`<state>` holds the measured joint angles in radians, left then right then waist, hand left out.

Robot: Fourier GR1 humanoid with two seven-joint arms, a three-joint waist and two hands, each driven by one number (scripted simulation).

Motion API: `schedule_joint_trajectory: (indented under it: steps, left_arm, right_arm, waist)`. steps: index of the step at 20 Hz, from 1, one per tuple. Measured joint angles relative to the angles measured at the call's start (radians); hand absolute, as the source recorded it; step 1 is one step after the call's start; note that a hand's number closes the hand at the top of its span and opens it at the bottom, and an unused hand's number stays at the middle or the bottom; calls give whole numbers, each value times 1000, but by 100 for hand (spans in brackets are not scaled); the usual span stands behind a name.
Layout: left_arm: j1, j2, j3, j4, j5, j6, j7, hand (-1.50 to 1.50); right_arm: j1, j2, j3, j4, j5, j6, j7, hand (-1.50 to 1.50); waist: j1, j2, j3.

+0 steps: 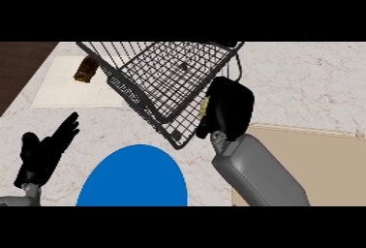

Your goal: Pick the squash from the tray and place it in the tiered basket

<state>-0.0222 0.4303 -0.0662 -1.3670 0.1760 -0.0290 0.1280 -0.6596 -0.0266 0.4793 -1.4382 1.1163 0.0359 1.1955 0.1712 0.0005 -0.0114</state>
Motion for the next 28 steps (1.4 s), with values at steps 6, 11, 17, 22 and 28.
schedule_joint_trajectory:
  steps: [6,11,17,22,28]
  left_arm:
    - [-22,-9,-15,9,-10,0,11,0]
    - [-44,-13,-22,15,-13,-2,19,0]
    - [-72,-20,-27,23,-18,1,31,0]
    - [-92,-28,-29,33,-21,5,36,0]
    - [-115,-30,-24,43,-20,6,44,0]
  right_arm:
    - [-144,4,-7,41,114,-5,13,150]
    - [-264,6,-35,85,187,-8,27,150]
    - [-374,13,-69,139,250,0,46,150]
    - [-449,13,-101,200,287,9,53,150]
    - [-496,13,-153,241,303,-15,42,150]
  waist:
    - [17,0,-1]
    - [32,4,0]
    - [36,12,3]
    - [31,16,5]
    - [27,32,11]
